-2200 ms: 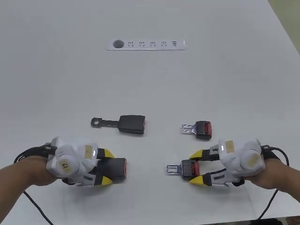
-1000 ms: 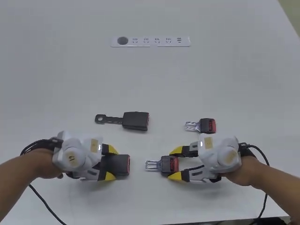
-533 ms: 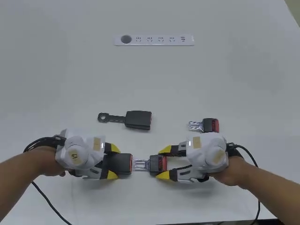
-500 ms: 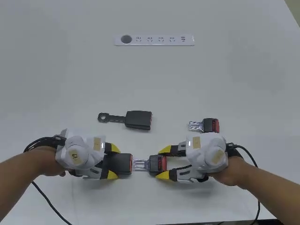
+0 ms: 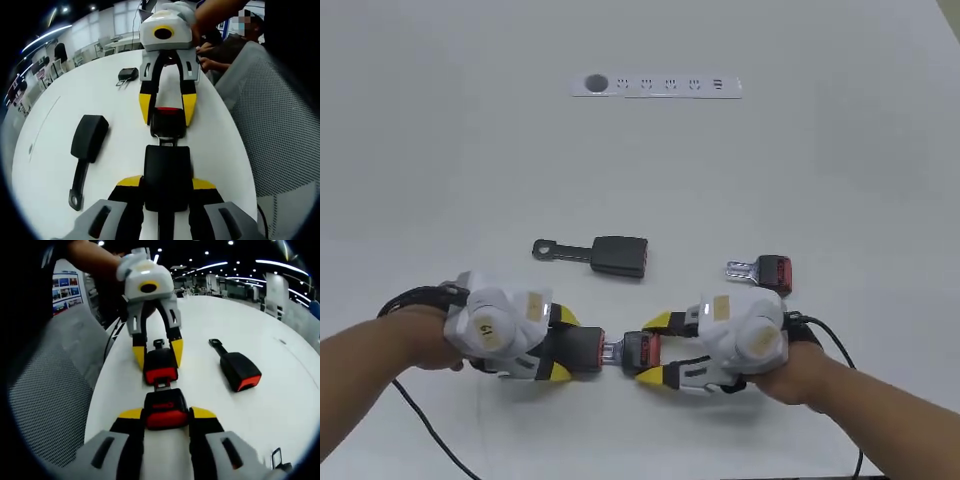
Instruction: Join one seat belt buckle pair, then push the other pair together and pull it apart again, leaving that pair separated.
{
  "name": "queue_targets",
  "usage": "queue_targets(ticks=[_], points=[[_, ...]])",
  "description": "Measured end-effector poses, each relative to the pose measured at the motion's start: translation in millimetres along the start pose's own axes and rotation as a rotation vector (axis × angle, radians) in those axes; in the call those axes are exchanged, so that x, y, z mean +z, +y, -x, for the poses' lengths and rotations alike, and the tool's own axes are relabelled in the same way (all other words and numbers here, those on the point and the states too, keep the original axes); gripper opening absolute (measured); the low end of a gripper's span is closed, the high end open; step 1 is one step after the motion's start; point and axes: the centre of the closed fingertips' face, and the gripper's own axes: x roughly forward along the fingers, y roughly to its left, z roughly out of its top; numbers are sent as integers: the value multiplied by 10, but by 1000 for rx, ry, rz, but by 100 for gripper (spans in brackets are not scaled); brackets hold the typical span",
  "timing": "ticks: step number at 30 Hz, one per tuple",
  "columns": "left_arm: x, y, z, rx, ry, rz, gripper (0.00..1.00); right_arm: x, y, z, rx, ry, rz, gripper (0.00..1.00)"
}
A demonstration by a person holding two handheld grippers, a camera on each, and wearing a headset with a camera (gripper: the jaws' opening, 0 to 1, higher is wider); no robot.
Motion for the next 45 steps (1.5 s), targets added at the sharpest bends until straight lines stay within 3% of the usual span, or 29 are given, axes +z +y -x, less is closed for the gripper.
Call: queue_targets(ticks=[8, 14, 30, 42, 45], points=[[-8, 0, 2, -23, 23, -20, 35, 60, 6, -88, 3, 2, -11, 34], [-7, 0, -2, -21, 18, -15, 35, 121, 25, -173, -1, 0, -16, 34], [3, 0, 11, -14, -3, 6, 35, 102, 8, -172, -12, 2, -29, 34], [-10, 7, 25, -8, -84, 23, 35, 97, 36, -154, -24, -29, -25, 34], [-5, 16, 28, 7, -132, 36, 35, 101, 46, -152, -29, -40, -23, 34]])
